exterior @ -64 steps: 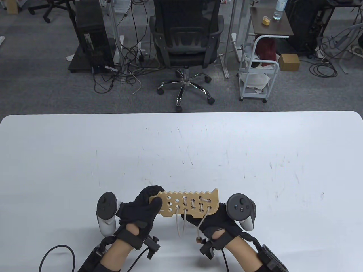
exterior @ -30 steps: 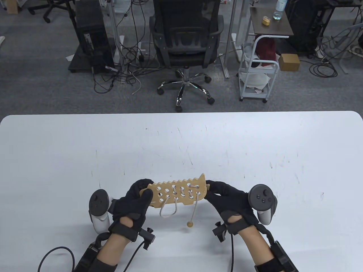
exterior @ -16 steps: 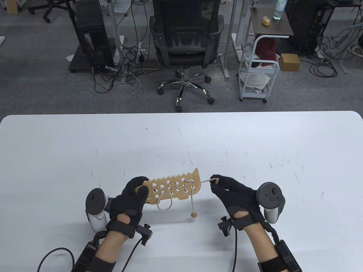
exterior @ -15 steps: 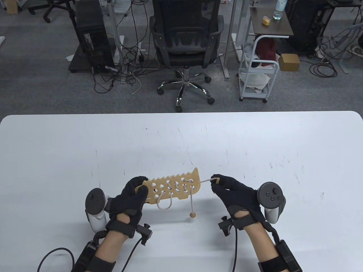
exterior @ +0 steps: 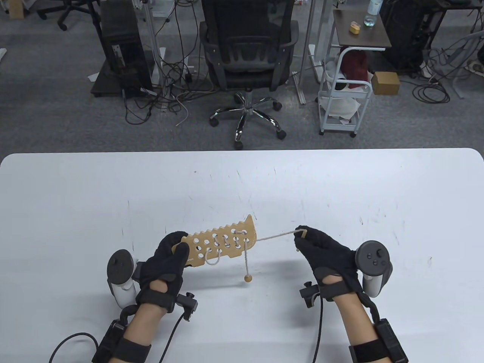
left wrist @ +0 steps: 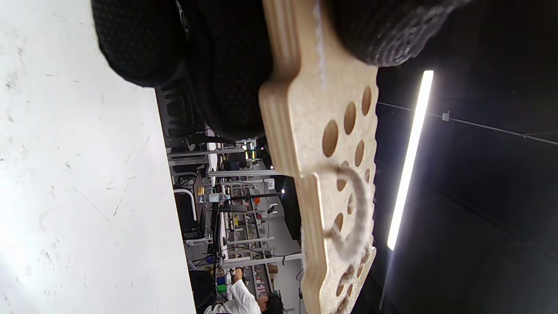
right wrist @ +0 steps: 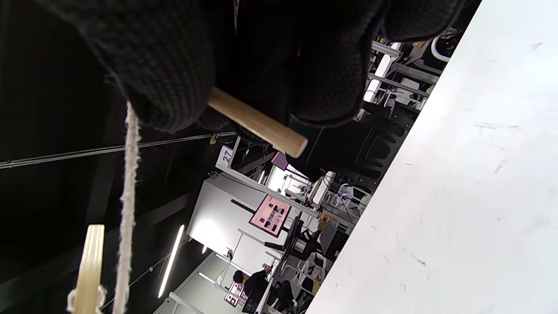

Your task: Thread rope through all holes on crocodile lacing toy

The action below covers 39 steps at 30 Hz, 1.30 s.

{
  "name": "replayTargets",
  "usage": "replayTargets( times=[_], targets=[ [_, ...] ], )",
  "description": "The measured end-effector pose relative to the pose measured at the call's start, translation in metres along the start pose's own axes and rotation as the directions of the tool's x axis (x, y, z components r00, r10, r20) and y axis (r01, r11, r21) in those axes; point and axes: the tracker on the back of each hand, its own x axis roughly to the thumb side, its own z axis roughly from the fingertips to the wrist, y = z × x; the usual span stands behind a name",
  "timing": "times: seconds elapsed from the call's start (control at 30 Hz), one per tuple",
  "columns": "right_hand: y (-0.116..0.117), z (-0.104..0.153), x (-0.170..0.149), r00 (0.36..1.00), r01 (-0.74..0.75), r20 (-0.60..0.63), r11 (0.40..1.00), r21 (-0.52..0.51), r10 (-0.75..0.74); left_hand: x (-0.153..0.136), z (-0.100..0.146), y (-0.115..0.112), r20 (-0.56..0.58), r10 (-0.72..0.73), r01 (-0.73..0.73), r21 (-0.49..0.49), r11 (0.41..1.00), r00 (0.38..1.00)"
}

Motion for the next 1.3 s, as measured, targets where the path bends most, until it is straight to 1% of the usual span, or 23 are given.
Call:
replayTargets(
  times=[0.47, 0.73, 0.87, 1.07, 1.17, 1.27, 1.3],
  targets=[
    [-0.023, -0.005, -0.015, 0.998, 0.010, -0.059, 0.996, -0.089, -0.016, -0.010, -0.006, 0.024, -0.043, 0.009, -0.005, 0.083, 0.997, 0.999],
    [-0.019, -0.005, -0.019, 0.998, -0.006, -0.068, 0.997, -0.076, 0.001, -0.012, -0.006, 0.025, -0.056, 0.010, -0.004, 0.094, 0.996, 0.998],
    [-0.017, -0.004, -0.015, 0.999, -0.009, -0.047, 0.997, -0.082, 0.006, -0.011, -0.006, 0.022, -0.053, 0.008, -0.004, 0.079, 0.997, 0.999],
    [-0.009, -0.002, -0.010, 0.999, -0.022, -0.026, 0.998, -0.053, 0.020, -0.007, -0.005, 0.012, -0.047, -0.007, 0.008, 0.026, 1.000, 0.999],
    [-0.004, -0.001, -0.009, 1.000, -0.020, -0.018, 0.999, -0.028, 0.020, -0.005, -0.004, 0.006, -0.044, -0.025, 0.025, -0.009, 1.000, 0.999],
    [0.003, 0.000, -0.009, 1.000, 0.013, -0.021, 0.999, 0.040, -0.012, -0.004, -0.003, 0.000, -0.042, -0.031, 0.029, -0.041, 0.999, 0.999],
    [0.006, 0.000, -0.009, 1.000, 0.024, -0.021, 0.999, 0.048, -0.023, -0.004, -0.003, -0.003, -0.040, -0.036, 0.034, -0.050, 0.998, 0.999]
  ],
)
